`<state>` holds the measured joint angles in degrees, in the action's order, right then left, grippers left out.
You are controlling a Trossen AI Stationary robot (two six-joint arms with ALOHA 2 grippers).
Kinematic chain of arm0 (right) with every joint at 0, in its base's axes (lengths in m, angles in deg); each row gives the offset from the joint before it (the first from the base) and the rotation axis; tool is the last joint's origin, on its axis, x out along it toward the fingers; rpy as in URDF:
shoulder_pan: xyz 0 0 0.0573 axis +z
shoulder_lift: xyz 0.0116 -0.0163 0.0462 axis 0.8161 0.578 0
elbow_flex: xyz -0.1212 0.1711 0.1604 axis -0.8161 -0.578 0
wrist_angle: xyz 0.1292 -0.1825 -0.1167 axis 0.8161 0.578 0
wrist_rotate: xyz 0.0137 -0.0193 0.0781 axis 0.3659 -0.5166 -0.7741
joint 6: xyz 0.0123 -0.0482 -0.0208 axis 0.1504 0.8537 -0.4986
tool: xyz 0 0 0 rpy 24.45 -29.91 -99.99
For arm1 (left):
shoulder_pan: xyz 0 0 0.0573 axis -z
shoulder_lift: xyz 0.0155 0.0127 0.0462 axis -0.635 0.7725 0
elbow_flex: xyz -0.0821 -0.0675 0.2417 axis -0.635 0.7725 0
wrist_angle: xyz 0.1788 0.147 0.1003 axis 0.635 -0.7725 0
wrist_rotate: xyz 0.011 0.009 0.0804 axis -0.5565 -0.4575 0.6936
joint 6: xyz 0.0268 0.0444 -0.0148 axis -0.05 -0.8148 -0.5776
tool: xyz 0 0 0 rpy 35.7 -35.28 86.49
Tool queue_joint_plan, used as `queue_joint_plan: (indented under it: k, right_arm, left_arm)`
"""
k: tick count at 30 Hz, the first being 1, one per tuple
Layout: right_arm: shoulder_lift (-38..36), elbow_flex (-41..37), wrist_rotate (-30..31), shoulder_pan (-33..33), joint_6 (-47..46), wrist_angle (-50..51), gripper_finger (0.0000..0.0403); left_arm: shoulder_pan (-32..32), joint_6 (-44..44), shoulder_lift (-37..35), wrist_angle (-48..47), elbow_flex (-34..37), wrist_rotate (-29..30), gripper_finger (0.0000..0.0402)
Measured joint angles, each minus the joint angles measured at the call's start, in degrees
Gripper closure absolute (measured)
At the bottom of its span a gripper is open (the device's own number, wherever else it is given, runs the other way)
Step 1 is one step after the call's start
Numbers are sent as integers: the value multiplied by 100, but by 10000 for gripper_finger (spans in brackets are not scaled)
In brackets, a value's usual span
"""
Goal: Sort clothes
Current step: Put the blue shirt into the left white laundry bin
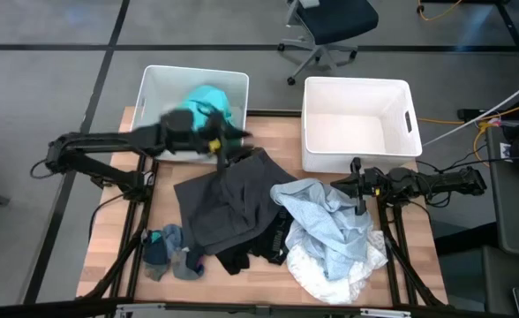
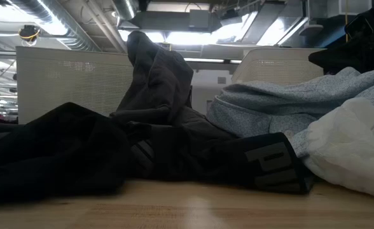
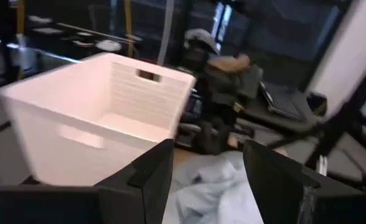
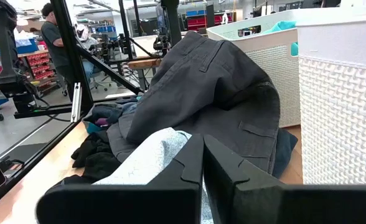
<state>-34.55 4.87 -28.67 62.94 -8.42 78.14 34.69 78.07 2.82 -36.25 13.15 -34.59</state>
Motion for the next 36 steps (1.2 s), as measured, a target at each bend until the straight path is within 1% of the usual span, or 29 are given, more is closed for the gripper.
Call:
queue_joint_plan:
  k: [4,6,10,13,16,20,24,28,31,36]
  right_arm:
    - [0,0,0,-1,0,-1,389]
    - [0,0,0,0,0,-1,389]
    - [0,0,0,-2,0,-2,389]
    - [2,0,0,-1,-2,-21,389]
    - [0,0,1,-1,0,-24,389]
    - [0,0,2,0,-2,-26,389]
    - [0,0,2,-1,-2,-28,389]
    - [0,0,2,0,-2,-26,389]
    - [0,0,0,0,0,-20,389]
    - [0,0,0,-2,0,-15,389]
  left_arm:
    - [702,-717,420,611,-1,701,218]
    - [975,-969,669,964,0,814,218]
    - [1410,-1117,1129,1642,0,921,218]
    - [1694,-1238,1542,1850,-138,1274,218]
    - [1899,-1492,2089,1820,-510,1614,218]
    - [2084,-1868,2821,1750,-1242,1713,218]
    - [2147,-2023,3509,1084,-2062,1717,218]
    - [2136,-2004,4037,535,-2684,1736,218]
    - [2117,-2004,4375,253,-2946,1739,218]
    - [2081,-2002,4780,238,-2986,1737,218]
